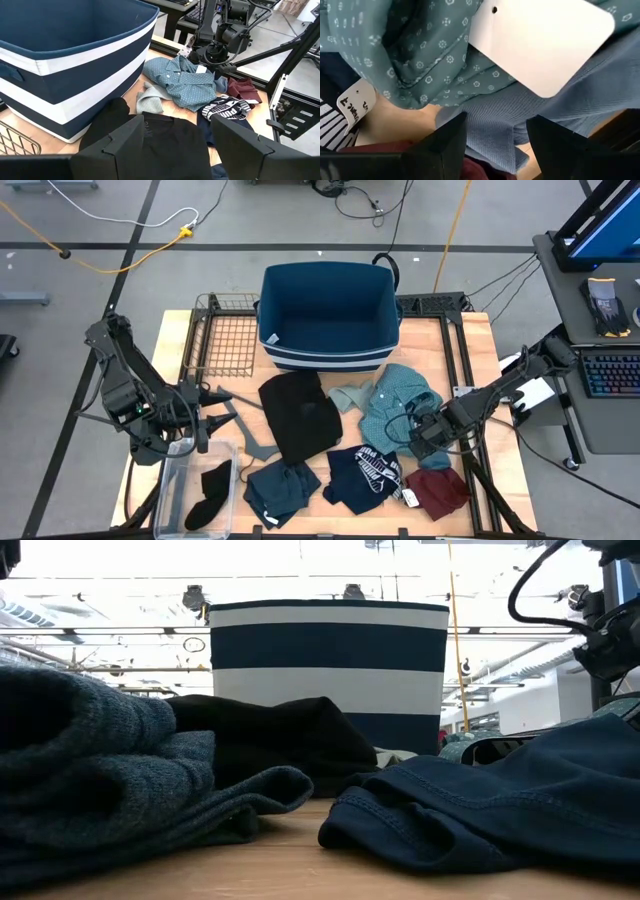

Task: Pick & Place Cloths
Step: Put the blue sock into the transparent container

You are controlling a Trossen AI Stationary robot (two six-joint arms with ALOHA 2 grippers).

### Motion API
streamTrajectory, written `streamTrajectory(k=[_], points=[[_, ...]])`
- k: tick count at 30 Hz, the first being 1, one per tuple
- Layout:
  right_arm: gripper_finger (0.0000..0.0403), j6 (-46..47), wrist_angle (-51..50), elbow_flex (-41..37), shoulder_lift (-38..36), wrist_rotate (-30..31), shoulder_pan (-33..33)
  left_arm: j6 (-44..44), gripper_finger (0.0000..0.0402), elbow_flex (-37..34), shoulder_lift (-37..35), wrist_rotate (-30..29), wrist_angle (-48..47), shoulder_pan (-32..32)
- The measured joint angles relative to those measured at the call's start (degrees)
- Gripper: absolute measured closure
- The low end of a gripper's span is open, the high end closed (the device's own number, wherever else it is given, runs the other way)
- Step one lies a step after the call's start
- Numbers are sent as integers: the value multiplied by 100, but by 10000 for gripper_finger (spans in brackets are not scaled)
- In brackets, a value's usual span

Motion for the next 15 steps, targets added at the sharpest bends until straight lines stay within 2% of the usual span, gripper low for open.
streamTrajectory(k=[6, 11, 15], points=[[206, 92, -80, 0, 0, -235, 0, 4, 167, 0, 0, 0, -1, 0], [207, 150, -38, 0, 0, 24, 0, 7, 167, 0, 0, 0, -2, -1], [232, 184, 86, -63, 0, 36, 0, 7, 167, 0, 0, 0, -4, 0]])
